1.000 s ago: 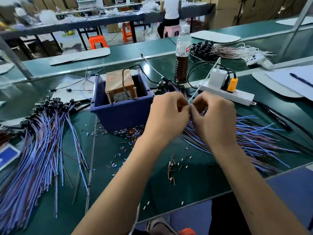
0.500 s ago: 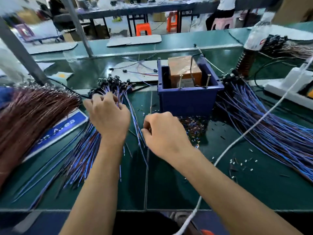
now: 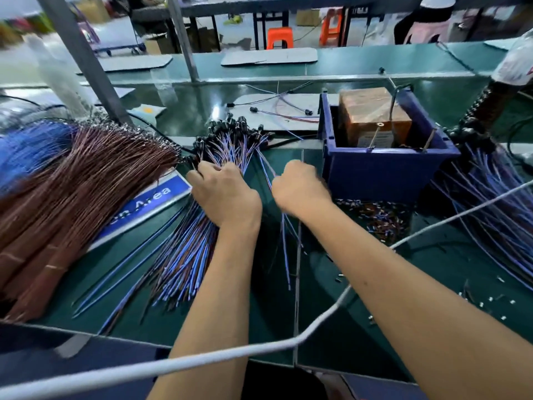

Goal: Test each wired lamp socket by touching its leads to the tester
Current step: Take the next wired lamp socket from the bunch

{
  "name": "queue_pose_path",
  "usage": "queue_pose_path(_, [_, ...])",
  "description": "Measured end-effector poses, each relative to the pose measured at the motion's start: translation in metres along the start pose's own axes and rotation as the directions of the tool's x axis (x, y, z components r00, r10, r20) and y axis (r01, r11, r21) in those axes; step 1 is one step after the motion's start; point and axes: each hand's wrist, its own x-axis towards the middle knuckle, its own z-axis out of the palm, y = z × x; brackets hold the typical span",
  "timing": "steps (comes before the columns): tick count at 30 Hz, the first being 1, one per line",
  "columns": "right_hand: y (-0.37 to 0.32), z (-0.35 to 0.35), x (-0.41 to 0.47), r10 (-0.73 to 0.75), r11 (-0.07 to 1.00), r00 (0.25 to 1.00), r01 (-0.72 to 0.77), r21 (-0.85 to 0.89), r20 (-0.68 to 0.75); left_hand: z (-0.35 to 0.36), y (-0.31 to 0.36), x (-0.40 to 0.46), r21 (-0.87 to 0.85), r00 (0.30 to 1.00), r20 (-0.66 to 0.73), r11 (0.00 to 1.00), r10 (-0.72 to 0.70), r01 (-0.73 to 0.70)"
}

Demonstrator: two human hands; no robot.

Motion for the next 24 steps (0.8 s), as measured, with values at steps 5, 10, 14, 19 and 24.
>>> queue_pose_path(5, [0.002,-0.014,-0.002,0.04,0.825,0.996,0.01,0.565,-0.075,0.0,0.002,-0.001,-0.012,1.0,-0.001,1.0,0.002,-0.002])
queue_pose_path(10, [-0.005,-0.018,-0.018,0.03,0.744,0.972,0.133,0.655,-0.232,-0.001,0.01,-0.004,-0.354,0.964,-0.23,0.911,0.133,-0.21])
queue_pose_path(14, [-0.002,-0.015,-0.048,-0.194,0.801,0.902,0.373,0.468,-0.386,-0.009,0.028,-0.006,-0.947,0.959,0.266,0.211,0.097,0.241])
queue_pose_path(19, [0.018,-0.011,-0.066,-0.461,0.829,0.858,0.508,0.233,-0.227,-0.014,0.028,0.003,-0.766,0.798,0.527,-0.242,0.293,0.595])
queue_pose_path(24, [0.061,-0.029,-0.064,-0.457,0.837,0.88,0.474,0.275,-0.129,-0.02,0.019,0.008,-0.679,0.822,0.499,-0.466,0.275,0.568])
